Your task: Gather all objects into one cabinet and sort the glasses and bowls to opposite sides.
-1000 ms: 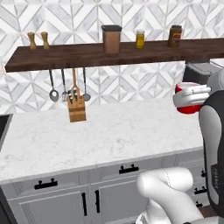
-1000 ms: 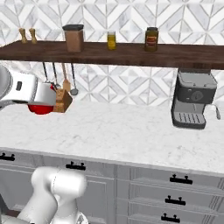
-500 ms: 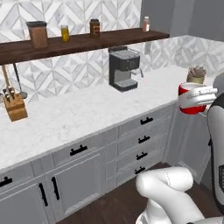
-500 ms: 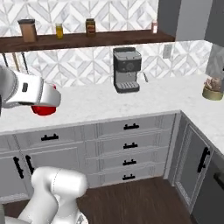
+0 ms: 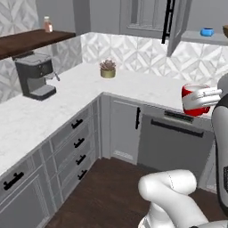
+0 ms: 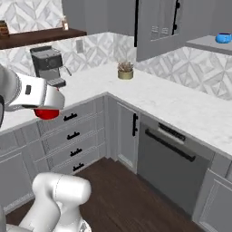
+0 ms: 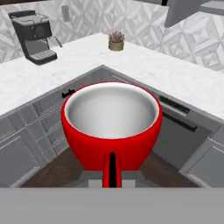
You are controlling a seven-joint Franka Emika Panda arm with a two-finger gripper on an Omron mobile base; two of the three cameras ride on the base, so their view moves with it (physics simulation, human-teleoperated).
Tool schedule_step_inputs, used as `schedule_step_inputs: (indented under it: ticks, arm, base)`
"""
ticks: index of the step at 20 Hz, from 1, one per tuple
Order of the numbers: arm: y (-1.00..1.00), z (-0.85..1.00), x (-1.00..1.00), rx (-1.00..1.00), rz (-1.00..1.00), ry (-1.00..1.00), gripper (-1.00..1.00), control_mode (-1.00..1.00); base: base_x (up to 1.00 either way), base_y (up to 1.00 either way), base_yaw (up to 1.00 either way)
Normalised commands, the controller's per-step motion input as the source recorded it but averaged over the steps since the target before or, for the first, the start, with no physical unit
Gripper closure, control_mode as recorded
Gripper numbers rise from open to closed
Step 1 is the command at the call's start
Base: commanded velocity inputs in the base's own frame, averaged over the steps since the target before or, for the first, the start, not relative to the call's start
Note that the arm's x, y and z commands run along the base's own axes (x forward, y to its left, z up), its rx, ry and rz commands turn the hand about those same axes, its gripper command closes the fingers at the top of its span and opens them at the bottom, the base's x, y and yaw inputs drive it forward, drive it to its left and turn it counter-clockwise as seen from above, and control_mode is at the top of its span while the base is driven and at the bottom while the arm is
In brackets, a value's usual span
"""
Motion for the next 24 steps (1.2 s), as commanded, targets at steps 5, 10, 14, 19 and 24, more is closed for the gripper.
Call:
schedule_step_inputs:
  ticks: [5, 10, 14, 19, 24]
  arm:
    - [0.0, 0.0, 0.0, 0.0, 0.0, 0.0, 1.0, 1.0]
    - [0.0, 0.0, 0.0, 0.0, 0.0, 0.0, 1.0, 1.0]
    - [0.0, 0.0, 0.0, 0.0, 0.0, 0.0, 1.0, 1.0]
    - [0.0, 0.0, 0.0, 0.0, 0.0, 0.0, 1.0, 1.0]
    - [0.0, 0.0, 0.0, 0.0, 0.0, 0.0, 1.0, 1.0]
  base:
    - [-0.52, 0.0, -0.77]
    - [-0.1, -0.03, -0.72]
    - [0.0, -0.06, -0.62]
    - [0.13, -0.08, -0.41]
    - [0.46, 0.0, -0.07]
